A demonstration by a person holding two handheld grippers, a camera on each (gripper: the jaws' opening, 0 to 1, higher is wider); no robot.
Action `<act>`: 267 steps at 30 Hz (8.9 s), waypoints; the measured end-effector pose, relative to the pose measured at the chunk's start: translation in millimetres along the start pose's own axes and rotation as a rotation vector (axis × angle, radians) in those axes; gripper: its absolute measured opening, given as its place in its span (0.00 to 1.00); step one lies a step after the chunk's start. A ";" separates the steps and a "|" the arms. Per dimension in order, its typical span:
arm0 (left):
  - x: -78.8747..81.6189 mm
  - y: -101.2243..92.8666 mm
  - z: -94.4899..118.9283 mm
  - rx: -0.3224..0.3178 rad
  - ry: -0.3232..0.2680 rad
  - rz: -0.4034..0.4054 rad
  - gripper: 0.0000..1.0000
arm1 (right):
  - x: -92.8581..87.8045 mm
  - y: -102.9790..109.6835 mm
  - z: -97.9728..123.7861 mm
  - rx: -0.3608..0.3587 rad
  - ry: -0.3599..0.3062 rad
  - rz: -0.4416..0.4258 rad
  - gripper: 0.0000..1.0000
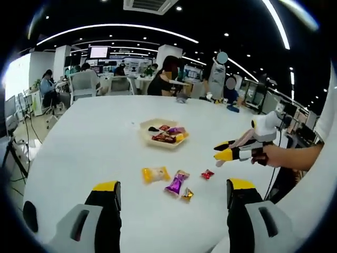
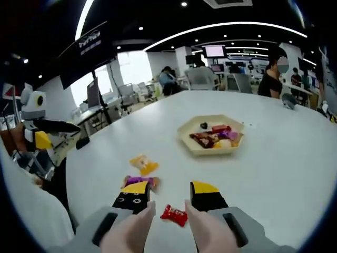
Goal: Place the target food into the container with the food tongs after gripping and lifting it, then release it inside without dropping or visibly crushing the food.
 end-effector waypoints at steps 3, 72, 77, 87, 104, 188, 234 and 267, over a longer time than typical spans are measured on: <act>-5.1 3.5 1.2 0.025 0.005 0.017 0.82 | 0.0 0.1 -3.7 0.017 0.026 0.041 0.30; -23.5 5.7 -12.7 -0.011 0.039 0.071 0.82 | -47.6 -4.8 -28.5 0.291 0.202 0.609 0.28; -30.6 6.3 -9.0 0.023 0.052 0.097 0.82 | -47.8 -5.8 -35.6 0.370 0.203 0.551 0.28; -33.9 0.4 -5.8 0.033 0.062 0.113 0.82 | -58.9 -18.2 -33.8 0.356 0.272 0.452 0.29; -20.5 -7.0 -13.5 0.012 0.050 0.082 0.82 | -45.3 -24.9 -26.7 0.137 0.213 0.222 0.30; -24.9 -6.5 -3.6 0.036 0.070 0.092 0.81 | -48.1 -17.7 -49.8 0.088 0.153 0.294 0.20; -19.9 39.5 0.3 -0.108 0.033 0.039 0.79 | -42.2 -17.5 -37.7 -0.098 0.063 0.261 0.27; -30.8 46.9 9.9 -0.232 -0.008 -0.007 0.79 | -29.3 2.2 4.5 -0.248 0.017 -0.088 0.18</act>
Point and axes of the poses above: the point that each gripper's makers call its tool centre point, and the gripper's own axes: z roughly backward along the fingers, y roughly to its left, x roughly out of its top, the point moved 2 cm from there along z, roughly backward along the fingers, and after that the axes turned 14 degrees about -z, right-handed, at the moved point
